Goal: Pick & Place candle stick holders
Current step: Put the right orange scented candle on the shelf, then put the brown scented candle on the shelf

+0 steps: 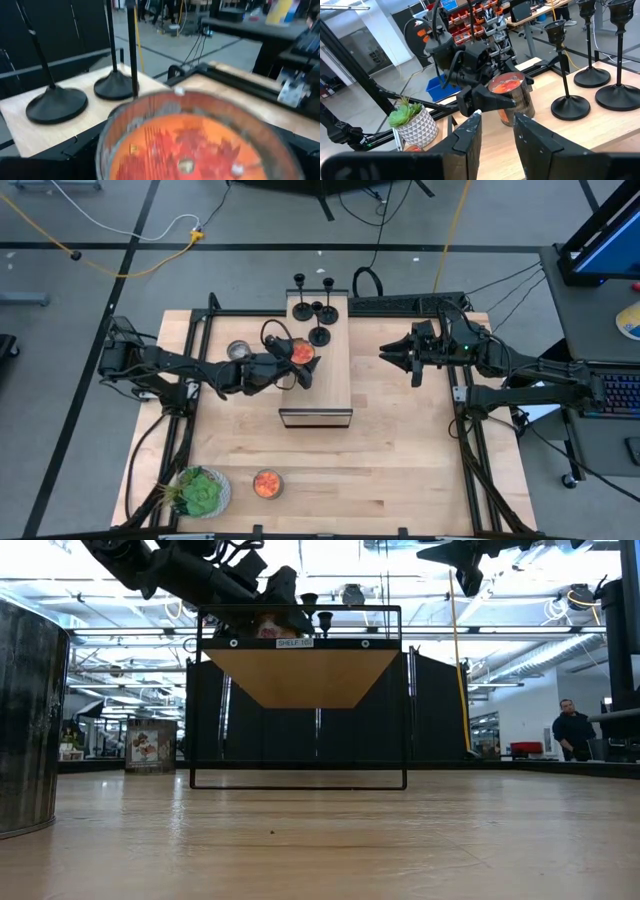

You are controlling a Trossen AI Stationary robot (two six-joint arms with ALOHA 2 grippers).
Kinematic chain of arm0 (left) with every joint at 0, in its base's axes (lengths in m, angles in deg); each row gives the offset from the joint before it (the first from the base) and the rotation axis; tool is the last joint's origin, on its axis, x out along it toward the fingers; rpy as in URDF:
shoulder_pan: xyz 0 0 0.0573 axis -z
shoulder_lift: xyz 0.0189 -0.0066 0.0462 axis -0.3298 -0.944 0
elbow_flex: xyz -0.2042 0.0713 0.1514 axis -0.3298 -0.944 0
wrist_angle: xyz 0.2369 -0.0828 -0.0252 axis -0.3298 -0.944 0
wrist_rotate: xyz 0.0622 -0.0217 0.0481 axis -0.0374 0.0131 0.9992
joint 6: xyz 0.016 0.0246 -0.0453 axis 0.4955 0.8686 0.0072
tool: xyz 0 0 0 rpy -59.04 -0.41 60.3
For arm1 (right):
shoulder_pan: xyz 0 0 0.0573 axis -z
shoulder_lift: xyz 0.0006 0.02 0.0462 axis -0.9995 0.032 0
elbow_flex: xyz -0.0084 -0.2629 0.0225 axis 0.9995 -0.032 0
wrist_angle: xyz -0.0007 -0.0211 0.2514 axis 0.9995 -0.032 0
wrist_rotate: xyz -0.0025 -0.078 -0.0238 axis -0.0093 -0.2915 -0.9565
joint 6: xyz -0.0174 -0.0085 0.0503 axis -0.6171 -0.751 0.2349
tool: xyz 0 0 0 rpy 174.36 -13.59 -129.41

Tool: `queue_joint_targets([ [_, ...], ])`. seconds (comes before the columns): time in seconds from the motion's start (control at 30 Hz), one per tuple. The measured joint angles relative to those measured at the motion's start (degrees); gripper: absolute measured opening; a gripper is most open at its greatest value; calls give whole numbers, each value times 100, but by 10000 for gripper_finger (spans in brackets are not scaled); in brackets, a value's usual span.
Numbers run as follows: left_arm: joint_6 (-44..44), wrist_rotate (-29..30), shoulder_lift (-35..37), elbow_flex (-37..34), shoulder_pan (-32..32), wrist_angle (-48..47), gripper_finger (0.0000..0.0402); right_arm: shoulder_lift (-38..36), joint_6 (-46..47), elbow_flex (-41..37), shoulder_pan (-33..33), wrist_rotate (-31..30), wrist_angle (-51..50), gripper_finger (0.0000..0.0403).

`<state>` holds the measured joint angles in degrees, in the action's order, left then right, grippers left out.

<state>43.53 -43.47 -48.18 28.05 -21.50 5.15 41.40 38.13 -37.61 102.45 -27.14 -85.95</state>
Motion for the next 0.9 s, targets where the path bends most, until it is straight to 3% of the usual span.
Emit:
queue_joint_targets([
  [0.5, 211, -13, 662, 9, 0, -297, 390, 3, -43, 2, -1, 2, -19, 105],
  [0.77, 269, -11, 1414, 15, 2, -336, 390, 0, -44, 2, -2, 3, -25, 105],
  [0.9, 318, -10, 1961, 22, 2, -913, 390, 0, -44, 2, -2, 2, -46, 105],
])
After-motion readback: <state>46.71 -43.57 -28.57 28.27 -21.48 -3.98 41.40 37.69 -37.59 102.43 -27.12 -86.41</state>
